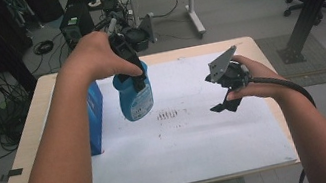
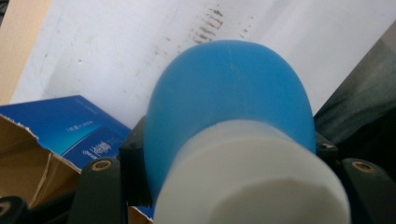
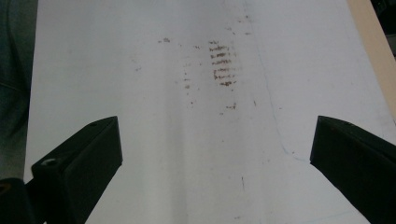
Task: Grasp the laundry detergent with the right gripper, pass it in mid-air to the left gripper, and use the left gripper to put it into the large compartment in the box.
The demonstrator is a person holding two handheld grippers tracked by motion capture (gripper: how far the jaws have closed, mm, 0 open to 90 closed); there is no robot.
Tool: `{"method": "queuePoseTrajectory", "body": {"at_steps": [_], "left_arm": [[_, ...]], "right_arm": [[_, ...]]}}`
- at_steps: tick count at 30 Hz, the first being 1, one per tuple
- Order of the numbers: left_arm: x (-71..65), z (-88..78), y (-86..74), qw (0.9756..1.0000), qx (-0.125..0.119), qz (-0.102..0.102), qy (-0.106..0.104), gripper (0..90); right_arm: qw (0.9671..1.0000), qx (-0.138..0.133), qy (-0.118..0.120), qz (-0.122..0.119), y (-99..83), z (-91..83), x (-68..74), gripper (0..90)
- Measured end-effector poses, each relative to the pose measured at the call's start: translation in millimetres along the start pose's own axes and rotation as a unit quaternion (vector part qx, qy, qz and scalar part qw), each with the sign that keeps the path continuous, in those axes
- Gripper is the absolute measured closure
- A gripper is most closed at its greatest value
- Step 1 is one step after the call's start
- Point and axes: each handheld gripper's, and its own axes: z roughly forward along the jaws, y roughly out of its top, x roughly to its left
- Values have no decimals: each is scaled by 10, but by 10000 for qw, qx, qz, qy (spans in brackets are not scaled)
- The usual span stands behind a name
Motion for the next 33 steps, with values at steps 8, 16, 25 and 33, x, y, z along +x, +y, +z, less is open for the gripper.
{"method": "queuePoseTrajectory", "body": {"at_steps": [8, 16, 25, 33], "left_arm": [[104, -110, -60, 9986, -32, -519, -22, 377], [250, -232, -150, 9944, -49, -1055, -35, 377], [408, -494, -310, 9886, -140, -1499, 73, 376], [508, -685, -448, 9814, -206, -1895, 231, 376]], "right_arm": [[9994, 313, 117, 11, -38, -31, -14, 26], [9981, 542, 290, -35, -60, -30, -2, 28], [9968, 701, 361, -123, -15, -14, -19, 28], [9961, 776, 382, -152, 20, 14, -33, 29]]}}
